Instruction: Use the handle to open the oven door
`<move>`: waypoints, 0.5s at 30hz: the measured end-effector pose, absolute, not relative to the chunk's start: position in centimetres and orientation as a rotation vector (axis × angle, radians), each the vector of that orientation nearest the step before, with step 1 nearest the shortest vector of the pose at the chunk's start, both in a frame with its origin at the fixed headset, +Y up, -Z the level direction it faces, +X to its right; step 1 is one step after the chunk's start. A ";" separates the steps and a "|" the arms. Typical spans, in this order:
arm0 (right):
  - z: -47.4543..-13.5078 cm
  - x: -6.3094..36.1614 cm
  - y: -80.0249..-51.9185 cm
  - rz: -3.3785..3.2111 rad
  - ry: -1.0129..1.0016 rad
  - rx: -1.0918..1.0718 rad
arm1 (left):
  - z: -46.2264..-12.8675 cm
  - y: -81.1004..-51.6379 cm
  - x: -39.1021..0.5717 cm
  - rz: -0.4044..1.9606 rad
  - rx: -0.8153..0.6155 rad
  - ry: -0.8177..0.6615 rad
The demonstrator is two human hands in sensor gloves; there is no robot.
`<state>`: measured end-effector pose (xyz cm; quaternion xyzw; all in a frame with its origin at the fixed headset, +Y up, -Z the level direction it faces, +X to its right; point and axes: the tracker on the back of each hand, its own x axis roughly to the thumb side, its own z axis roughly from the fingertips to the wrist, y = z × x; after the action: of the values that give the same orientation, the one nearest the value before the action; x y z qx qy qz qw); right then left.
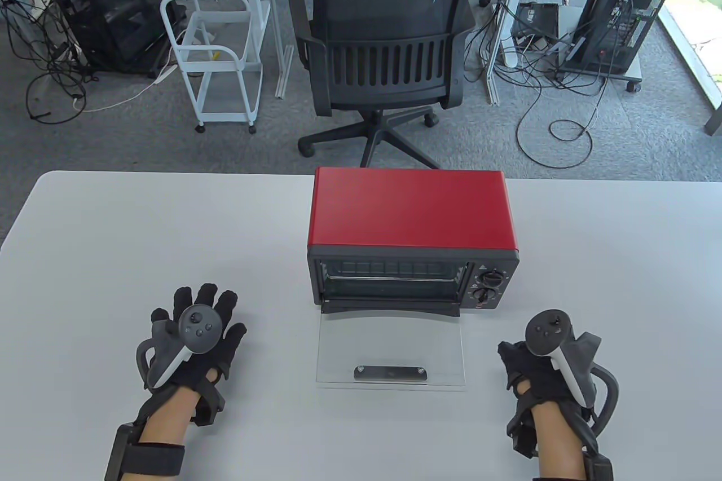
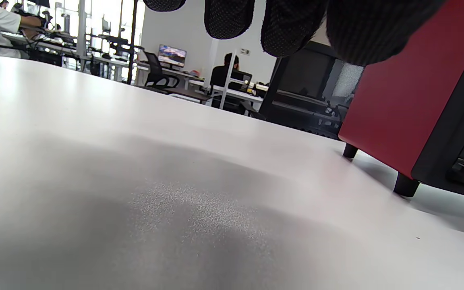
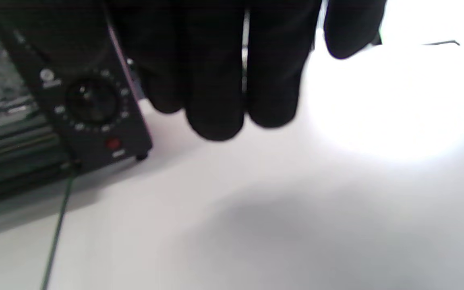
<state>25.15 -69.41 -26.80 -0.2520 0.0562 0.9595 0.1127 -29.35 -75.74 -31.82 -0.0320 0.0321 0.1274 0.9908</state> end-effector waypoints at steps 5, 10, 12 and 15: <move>-27.5 25.9 -69.2 2.891 -0.114 -0.739 | -31.9 -75.9 -29.5 0.248 -0.074 0.075; -28.1 24.1 -70.5 3.071 -0.423 -0.692 | -31.8 -75.9 -29.4 0.242 -0.078 0.080; -28.4 23.2 -71.2 3.106 -0.491 -0.636 | -31.8 -75.9 -29.4 0.239 -0.077 0.079; -28.7 22.4 -72.1 3.124 -0.500 -0.606 | -31.8 -76.0 -29.4 0.236 -0.076 0.077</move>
<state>22.38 -72.06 -28.72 -0.1880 -0.1551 0.9690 -0.0399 -29.37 -75.96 -31.78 -0.0377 0.0383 0.1175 0.9916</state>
